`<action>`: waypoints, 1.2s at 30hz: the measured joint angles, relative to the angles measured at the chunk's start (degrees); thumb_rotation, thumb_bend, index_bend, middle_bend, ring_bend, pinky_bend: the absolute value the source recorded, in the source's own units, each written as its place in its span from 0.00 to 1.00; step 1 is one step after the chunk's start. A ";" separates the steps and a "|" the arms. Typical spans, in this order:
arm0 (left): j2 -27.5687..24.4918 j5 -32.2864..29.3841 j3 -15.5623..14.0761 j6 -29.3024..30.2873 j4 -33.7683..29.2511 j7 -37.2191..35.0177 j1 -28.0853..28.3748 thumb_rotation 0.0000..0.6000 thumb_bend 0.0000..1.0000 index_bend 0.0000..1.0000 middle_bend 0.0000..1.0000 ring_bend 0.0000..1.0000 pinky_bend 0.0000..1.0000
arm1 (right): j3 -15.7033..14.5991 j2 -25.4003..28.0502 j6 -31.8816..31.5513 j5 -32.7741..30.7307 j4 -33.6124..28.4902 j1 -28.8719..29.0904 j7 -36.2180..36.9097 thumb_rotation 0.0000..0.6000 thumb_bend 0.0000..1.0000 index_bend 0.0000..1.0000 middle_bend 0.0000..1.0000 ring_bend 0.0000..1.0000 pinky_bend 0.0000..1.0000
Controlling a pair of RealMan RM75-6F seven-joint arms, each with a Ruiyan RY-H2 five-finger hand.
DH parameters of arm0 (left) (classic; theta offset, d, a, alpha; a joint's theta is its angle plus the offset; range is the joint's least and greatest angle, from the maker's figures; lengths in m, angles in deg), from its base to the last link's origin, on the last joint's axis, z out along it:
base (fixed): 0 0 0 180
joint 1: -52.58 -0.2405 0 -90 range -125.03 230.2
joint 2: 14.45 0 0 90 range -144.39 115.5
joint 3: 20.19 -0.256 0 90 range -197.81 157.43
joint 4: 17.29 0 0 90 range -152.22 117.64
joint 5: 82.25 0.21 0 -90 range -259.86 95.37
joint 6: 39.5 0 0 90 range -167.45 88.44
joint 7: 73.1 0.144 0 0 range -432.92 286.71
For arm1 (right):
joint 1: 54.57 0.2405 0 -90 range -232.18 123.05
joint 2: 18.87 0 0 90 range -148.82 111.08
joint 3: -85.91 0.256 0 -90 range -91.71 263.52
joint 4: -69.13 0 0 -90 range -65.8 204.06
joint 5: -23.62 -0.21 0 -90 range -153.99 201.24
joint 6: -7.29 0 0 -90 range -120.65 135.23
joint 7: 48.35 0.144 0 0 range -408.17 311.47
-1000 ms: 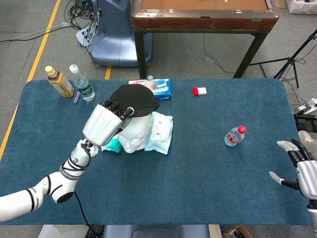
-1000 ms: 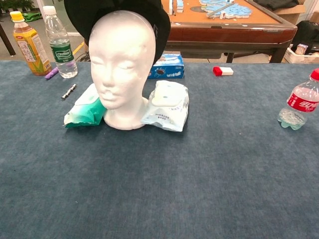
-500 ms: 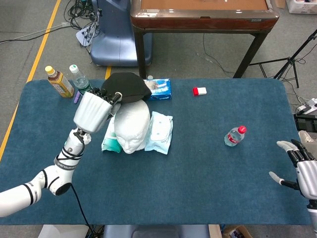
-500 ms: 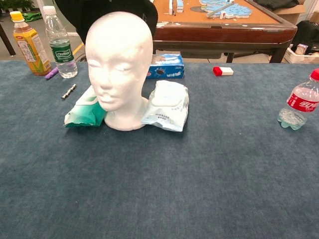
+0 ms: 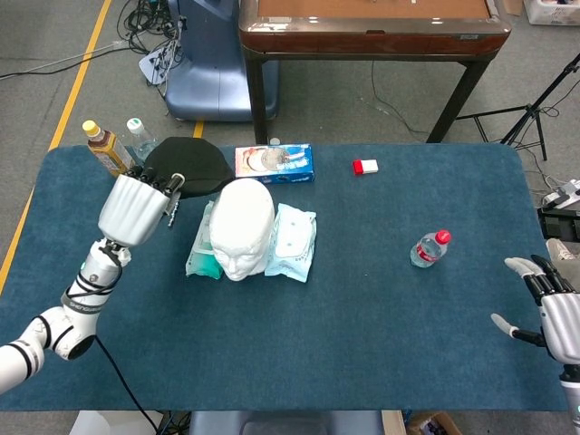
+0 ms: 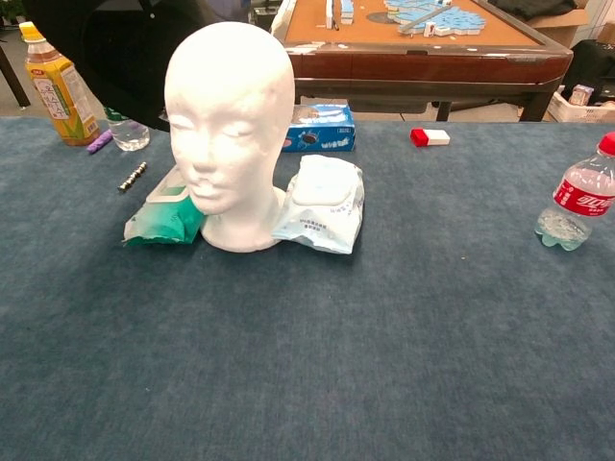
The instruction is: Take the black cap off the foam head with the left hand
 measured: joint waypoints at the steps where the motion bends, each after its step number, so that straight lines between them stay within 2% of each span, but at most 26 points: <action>1: -0.10 0.54 -0.59 0.69 1.11 -0.64 -0.43 1.00 0.60 0.60 0.92 0.75 0.80 | -0.01 -0.05 0.11 -0.01 -0.03 0.04 -0.19 1.00 0.13 0.21 0.23 0.13 0.32; 9: 1.16 3.38 -4.45 5.40 10.71 -5.25 -3.46 1.00 0.60 0.60 0.92 0.75 0.80 | -0.05 -0.27 0.55 -0.15 -0.27 0.25 -1.11 1.00 0.13 0.21 0.23 0.13 0.32; 19: 7.64 5.41 -9.63 11.06 25.85 -11.55 -8.45 1.00 0.60 0.60 0.92 0.75 0.80 | -0.06 -0.33 0.68 -0.26 -0.41 0.29 -1.46 1.00 0.13 0.21 0.23 0.13 0.32; 22: 8.94 5.89 -11.29 13.08 28.23 -13.28 -10.22 1.00 0.60 0.60 0.92 0.75 0.80 | -0.01 -0.28 0.74 -0.42 -0.41 0.29 -1.36 1.00 0.13 0.21 0.23 0.13 0.32; 27: 7.83 7.34 -13.67 14.99 27.29 -12.11 -12.48 1.00 0.60 0.60 0.91 0.74 0.80 | -0.05 -0.27 0.61 -0.27 -0.43 0.26 -1.28 1.00 0.13 0.21 0.23 0.13 0.32; 33: 4.37 9.14 -16.38 15.40 21.68 -6.79 -14.93 1.00 0.60 0.56 0.83 0.67 0.80 | -0.13 -0.37 0.78 -0.19 -0.51 0.35 -1.76 1.00 0.13 0.21 0.23 0.13 0.32; 36: 2.46 10.38 -17.85 15.44 18.14 -3.67 -16.19 1.00 0.55 0.54 0.81 0.66 0.80 | -0.11 -0.40 0.85 -0.27 -0.55 0.37 -1.86 1.00 0.13 0.21 0.23 0.13 0.32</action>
